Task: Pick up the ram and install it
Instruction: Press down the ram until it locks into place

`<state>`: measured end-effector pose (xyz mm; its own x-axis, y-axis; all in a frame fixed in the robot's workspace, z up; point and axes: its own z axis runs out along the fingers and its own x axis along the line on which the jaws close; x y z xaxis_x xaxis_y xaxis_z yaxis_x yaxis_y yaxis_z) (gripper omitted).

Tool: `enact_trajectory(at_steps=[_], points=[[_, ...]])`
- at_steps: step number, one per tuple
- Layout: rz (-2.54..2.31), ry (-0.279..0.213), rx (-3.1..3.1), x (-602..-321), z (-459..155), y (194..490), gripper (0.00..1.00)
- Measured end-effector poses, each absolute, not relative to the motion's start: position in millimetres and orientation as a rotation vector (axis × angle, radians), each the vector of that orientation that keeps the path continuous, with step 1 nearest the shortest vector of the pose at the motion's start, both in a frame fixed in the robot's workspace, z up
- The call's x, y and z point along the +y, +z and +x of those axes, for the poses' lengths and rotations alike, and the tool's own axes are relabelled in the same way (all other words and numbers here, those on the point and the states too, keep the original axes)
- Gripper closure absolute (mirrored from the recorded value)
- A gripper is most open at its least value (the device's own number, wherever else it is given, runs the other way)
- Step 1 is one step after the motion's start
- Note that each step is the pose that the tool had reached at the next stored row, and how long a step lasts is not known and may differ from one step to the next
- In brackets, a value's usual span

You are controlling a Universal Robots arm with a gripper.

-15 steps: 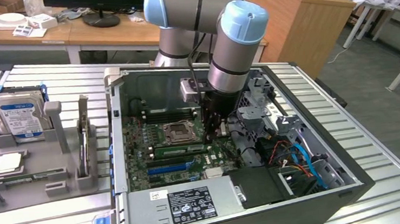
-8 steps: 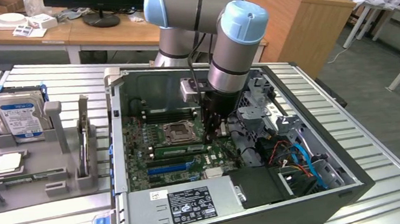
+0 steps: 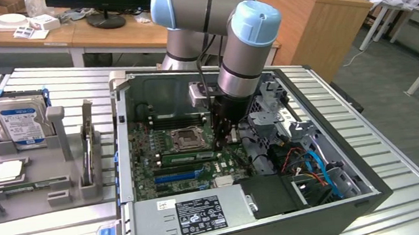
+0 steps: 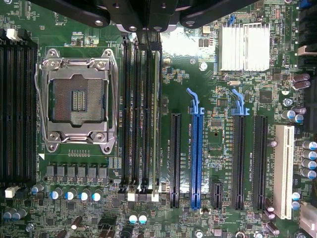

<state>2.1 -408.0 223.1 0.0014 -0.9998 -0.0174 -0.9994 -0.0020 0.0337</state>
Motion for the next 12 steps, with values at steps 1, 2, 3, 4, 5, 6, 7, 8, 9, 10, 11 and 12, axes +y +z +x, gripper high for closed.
enact_trajectory(at_steps=[1, 2, 3, 4, 5, 6, 7, 8, 9, 10, 11, 12], points=[[2.215, -0.057, -2.211, -408, 2, 224, 0.89], [2.215, -0.057, -2.211, -408, 2, 224, 0.89], [2.215, -0.057, -2.211, -408, 2, 225, 0.89], [2.215, -0.056, -2.211, -408, 2, 227, 0.89], [2.215, -0.056, -2.211, -408, 2, 228, 0.89], [2.215, -0.056, -2.211, -408, 2, 229, 0.89], [2.215, -0.056, -2.211, -408, 2, 231, 0.89], [2.215, -0.056, -2.211, -408, 2, 232, 0.89], [2.215, -0.056, -2.211, -408, 2, 234, 0.89], [2.214, -0.056, -2.211, -408, 2, 236, 0.89], [2.215, -0.056, -2.211, -408, 2, 237, 0.89], [2.215, -0.056, -2.211, -408, 2, 238, 0.89]])
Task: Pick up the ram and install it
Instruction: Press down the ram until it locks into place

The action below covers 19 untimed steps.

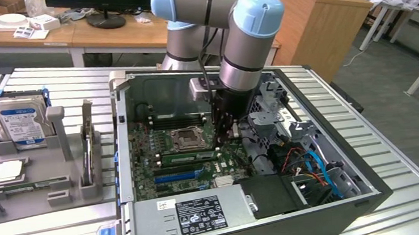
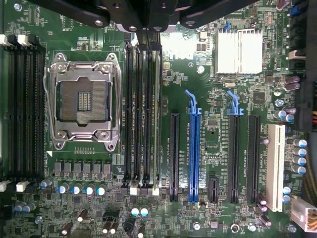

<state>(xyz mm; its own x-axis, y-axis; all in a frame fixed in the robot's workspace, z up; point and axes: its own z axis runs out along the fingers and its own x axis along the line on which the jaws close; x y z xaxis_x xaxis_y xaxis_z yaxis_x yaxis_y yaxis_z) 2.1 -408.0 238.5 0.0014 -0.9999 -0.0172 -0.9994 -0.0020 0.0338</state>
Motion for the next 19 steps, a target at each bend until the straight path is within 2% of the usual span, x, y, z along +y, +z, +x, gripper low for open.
enact_trajectory(at_steps=[19], points=[[2.217, -0.052, -2.213, -408, -17, 245, 0.89]])
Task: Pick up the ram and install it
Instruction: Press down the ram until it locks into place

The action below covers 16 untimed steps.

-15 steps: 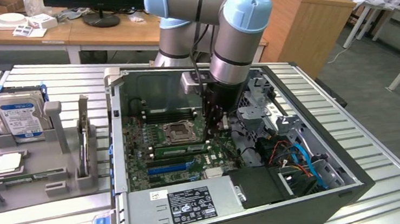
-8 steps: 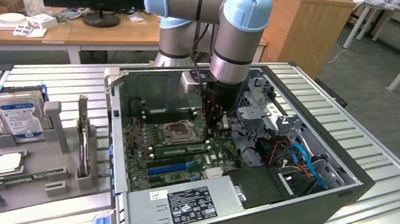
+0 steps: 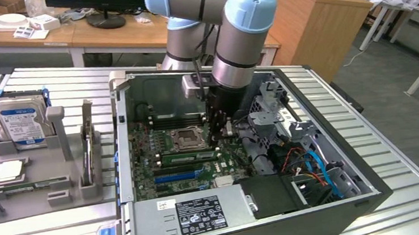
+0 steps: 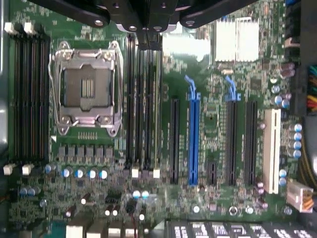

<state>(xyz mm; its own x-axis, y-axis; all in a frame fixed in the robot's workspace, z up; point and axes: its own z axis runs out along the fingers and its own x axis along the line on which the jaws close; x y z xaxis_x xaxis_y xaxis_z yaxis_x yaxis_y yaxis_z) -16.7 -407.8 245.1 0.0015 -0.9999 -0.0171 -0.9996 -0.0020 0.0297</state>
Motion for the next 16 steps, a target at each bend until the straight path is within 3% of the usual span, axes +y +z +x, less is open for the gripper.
enact_trajectory(at_steps=[16], points=[[2.22, -0.046, -2.215, -406, -60, 245, 0.89]])
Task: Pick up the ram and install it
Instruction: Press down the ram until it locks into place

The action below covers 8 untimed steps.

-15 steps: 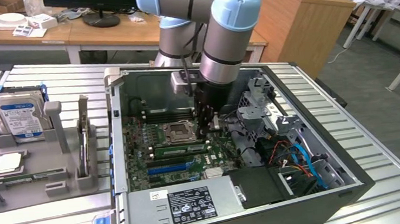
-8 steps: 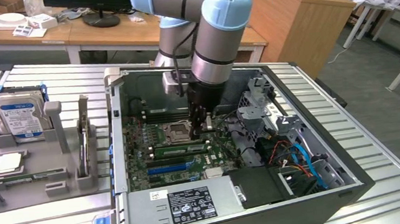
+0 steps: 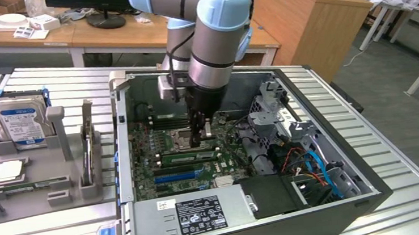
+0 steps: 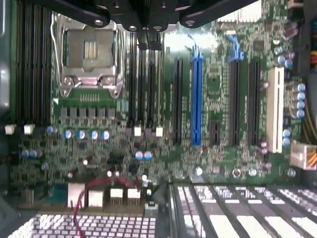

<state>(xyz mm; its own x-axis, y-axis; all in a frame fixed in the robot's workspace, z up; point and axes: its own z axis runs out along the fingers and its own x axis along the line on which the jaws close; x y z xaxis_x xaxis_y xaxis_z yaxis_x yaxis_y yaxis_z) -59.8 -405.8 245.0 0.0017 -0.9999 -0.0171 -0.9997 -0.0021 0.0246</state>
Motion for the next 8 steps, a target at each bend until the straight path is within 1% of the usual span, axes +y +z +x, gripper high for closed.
enact_trajectory(at_steps=[8], points=[[2.22, -0.045, -2.216, -406, -80, 245, 0.89]])
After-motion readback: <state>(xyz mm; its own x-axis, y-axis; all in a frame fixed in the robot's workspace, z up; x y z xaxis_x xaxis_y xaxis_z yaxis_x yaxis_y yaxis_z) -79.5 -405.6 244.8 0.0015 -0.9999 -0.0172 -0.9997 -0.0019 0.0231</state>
